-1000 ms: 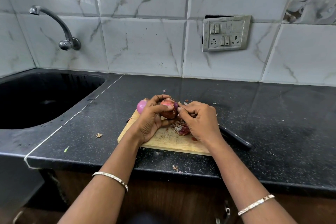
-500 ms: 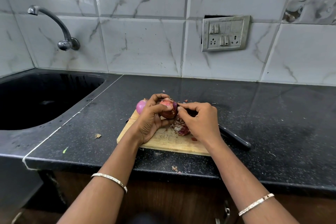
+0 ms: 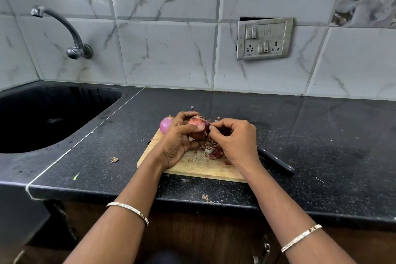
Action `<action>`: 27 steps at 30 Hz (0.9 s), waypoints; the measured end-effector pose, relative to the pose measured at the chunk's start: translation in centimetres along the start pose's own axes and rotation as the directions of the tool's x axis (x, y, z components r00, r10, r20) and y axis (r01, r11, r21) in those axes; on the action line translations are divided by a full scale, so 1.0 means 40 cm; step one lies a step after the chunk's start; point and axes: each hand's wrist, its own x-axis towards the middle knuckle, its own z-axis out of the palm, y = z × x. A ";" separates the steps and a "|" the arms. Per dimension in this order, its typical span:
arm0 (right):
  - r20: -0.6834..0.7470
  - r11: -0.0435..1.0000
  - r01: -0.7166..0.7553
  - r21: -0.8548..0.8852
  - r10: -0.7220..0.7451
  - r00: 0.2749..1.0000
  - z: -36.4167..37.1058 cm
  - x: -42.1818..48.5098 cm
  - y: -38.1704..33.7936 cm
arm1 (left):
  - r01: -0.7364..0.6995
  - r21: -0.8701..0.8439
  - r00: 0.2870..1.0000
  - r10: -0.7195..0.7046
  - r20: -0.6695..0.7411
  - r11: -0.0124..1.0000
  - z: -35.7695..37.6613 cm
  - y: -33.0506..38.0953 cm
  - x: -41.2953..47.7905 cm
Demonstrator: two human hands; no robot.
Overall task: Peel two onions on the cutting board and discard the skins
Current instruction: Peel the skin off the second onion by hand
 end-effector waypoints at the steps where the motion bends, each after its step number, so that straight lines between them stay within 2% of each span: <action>1: -0.002 1.000 -0.003 0.001 0.003 1.000 0.001 0.001 0.000 | 0.001 -0.002 1.000 -0.001 -0.001 1.000 -0.001 -0.001 0.001; 9: -0.021 0.994 0.032 -0.103 -0.034 0.999 0.016 0.003 0.005 | 0.011 0.056 1.000 -0.011 0.002 0.998 -0.007 -0.006 0.005; 14: -0.025 0.990 0.051 -0.134 -0.055 0.998 0.018 0.004 0.010 | 0.008 0.030 1.000 -0.008 0.009 1.000 0.000 -0.002 -0.002; 27: -0.172 0.976 -0.036 -0.215 -0.001 0.985 0.001 0.008 0.017 | 0.030 0.041 0.999 -0.029 -0.015 0.999 0.002 0.005 -0.003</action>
